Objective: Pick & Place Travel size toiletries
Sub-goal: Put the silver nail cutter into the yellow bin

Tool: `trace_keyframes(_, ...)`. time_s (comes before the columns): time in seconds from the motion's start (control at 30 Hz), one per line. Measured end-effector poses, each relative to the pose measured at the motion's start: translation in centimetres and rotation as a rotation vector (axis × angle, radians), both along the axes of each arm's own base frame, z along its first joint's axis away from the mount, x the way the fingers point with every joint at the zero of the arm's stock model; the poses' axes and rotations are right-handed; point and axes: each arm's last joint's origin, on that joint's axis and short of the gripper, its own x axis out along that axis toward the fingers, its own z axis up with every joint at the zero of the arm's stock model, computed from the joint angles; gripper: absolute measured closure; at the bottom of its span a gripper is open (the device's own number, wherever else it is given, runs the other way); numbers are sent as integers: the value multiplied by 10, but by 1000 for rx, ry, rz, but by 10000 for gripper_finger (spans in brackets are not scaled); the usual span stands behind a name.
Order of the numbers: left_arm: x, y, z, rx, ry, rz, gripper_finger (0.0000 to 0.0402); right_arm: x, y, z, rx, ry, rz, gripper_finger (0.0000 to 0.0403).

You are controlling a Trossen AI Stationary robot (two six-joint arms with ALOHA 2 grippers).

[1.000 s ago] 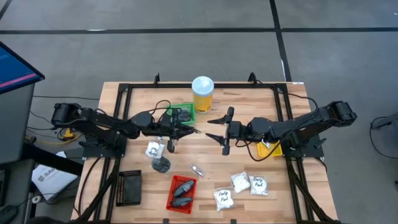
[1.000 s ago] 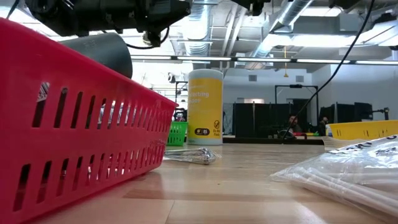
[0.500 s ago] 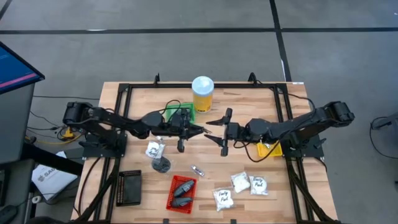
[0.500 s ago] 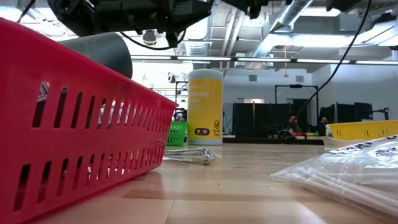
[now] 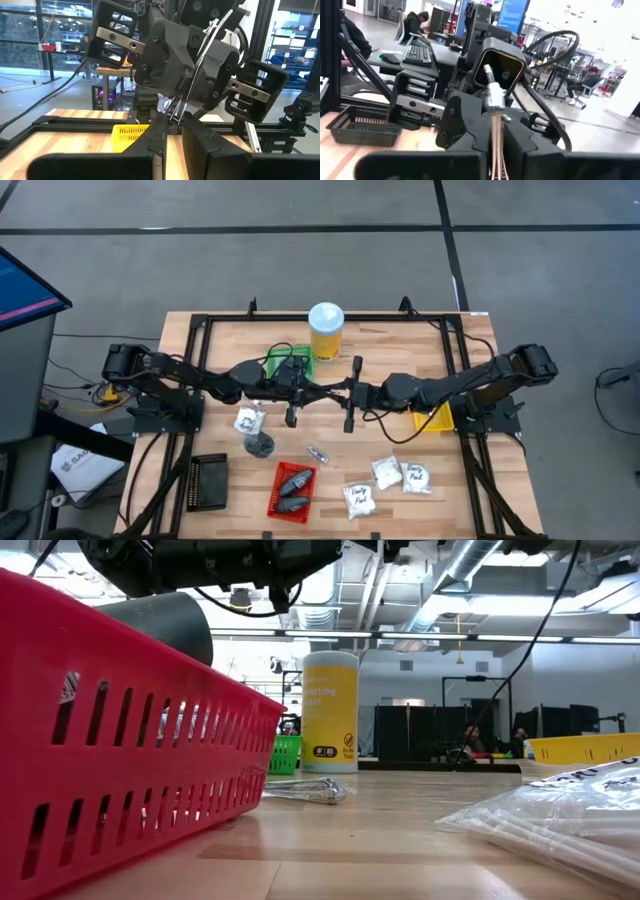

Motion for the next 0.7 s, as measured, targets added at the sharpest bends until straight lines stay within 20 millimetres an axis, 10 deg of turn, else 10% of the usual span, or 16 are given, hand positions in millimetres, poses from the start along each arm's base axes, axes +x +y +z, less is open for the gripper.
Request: trace_keyframes(0.7, -5, 1, -1, 29, 96, 21, 272, -6, -1, -3, 25, 85, -40, 403)
